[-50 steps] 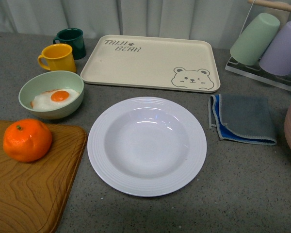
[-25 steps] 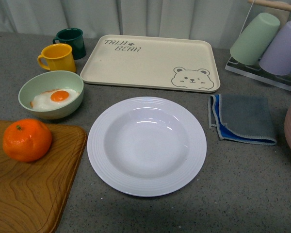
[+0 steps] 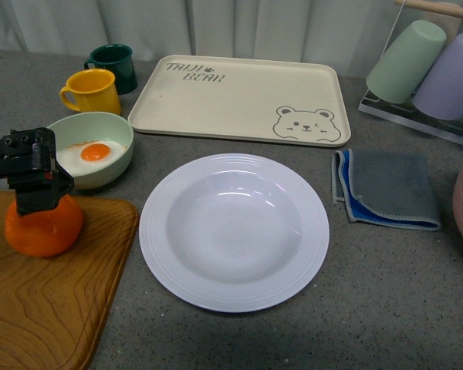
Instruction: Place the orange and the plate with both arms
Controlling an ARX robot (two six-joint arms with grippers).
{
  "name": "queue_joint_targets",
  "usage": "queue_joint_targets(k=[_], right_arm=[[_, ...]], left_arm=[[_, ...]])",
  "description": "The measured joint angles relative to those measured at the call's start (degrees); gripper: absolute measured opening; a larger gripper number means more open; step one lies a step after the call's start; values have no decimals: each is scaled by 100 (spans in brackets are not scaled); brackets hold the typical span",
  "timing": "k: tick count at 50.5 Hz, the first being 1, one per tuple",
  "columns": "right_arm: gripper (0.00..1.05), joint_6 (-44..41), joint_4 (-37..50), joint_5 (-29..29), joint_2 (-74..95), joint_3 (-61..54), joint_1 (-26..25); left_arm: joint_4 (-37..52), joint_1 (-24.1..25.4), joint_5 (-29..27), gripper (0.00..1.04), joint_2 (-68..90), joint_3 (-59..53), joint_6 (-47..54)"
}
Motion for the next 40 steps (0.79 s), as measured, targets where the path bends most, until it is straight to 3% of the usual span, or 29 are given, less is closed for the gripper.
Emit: queue_joint_targets(k=[14,31,40], right_arm=[[95,0,0,0,0,0,0],[95,-2,0,-2,0,0,0],[95,0,0,0,0,0,0]], left_arm=[[-527,50,4,98,870,581,-227],[-570,179,-66,98,1316,778,-354],[-588,203,-13,67,1320,841,-487]])
